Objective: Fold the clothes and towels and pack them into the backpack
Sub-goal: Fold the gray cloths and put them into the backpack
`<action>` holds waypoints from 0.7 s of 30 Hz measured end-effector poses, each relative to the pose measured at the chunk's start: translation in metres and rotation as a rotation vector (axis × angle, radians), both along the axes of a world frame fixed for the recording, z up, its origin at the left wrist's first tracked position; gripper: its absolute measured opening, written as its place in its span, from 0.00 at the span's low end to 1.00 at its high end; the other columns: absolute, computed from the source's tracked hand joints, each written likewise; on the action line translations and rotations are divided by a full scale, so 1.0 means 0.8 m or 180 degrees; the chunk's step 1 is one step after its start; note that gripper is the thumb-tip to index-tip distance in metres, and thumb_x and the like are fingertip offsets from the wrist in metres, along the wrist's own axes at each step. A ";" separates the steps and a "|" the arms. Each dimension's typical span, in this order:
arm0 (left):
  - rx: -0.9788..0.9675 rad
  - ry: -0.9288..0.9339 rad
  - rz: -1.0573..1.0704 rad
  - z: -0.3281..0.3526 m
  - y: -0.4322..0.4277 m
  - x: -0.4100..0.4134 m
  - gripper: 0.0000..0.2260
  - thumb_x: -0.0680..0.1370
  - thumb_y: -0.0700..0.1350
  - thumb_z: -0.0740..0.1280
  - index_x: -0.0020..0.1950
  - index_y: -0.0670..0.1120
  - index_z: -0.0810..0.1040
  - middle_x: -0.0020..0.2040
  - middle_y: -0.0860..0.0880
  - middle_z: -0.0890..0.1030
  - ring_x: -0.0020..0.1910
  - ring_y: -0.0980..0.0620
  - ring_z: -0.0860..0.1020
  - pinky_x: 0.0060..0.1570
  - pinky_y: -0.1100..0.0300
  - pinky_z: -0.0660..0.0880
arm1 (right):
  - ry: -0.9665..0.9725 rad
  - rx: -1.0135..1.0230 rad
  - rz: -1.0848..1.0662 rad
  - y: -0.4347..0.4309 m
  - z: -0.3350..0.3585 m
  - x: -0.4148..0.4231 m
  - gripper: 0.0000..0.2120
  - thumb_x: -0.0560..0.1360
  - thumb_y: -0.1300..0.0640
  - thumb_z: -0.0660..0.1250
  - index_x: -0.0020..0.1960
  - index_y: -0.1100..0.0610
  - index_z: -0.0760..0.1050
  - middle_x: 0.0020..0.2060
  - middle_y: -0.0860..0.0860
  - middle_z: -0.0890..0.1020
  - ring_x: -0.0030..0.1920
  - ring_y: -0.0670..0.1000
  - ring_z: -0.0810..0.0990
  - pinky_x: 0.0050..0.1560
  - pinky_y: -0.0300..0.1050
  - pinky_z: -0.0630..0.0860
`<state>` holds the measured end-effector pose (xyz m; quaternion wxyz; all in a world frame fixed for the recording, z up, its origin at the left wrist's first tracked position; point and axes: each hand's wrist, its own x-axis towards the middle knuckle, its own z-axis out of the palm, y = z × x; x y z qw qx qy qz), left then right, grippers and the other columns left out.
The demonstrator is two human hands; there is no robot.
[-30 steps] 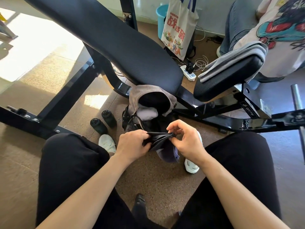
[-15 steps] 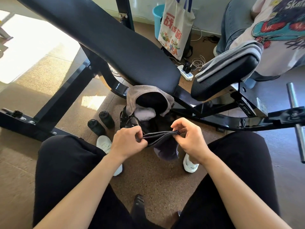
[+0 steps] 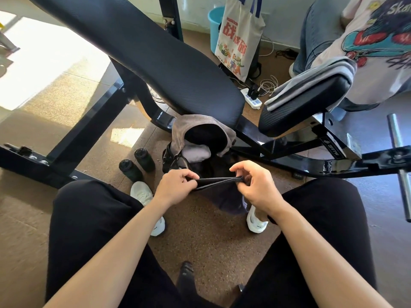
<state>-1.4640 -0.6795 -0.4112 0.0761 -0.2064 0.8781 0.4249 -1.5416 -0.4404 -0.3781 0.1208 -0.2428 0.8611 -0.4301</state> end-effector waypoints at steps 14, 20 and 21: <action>0.1808 -0.0219 0.0487 0.032 -0.015 -0.004 0.10 0.79 0.44 0.67 0.49 0.37 0.83 0.36 0.41 0.85 0.28 0.51 0.79 0.28 0.65 0.74 | -0.0913 -0.0112 0.0020 -0.008 -0.008 -0.009 0.08 0.74 0.65 0.71 0.47 0.53 0.83 0.43 0.51 0.86 0.46 0.50 0.84 0.51 0.48 0.80; 0.1245 0.0584 -0.0677 0.020 -0.040 -0.003 0.16 0.71 0.42 0.80 0.58 0.51 0.84 0.47 0.54 0.85 0.45 0.54 0.81 0.50 0.61 0.76 | -0.1721 -0.1098 -0.0223 -0.007 -0.007 -0.017 0.04 0.81 0.64 0.66 0.52 0.61 0.79 0.44 0.54 0.86 0.46 0.50 0.83 0.49 0.47 0.79; 0.1073 0.0845 -0.0561 0.019 -0.034 -0.005 0.13 0.72 0.39 0.79 0.54 0.52 0.85 0.44 0.57 0.83 0.42 0.59 0.78 0.47 0.64 0.74 | -0.1795 -0.1165 -0.0243 -0.009 -0.006 -0.017 0.04 0.82 0.64 0.65 0.52 0.60 0.79 0.44 0.54 0.85 0.46 0.51 0.83 0.48 0.47 0.79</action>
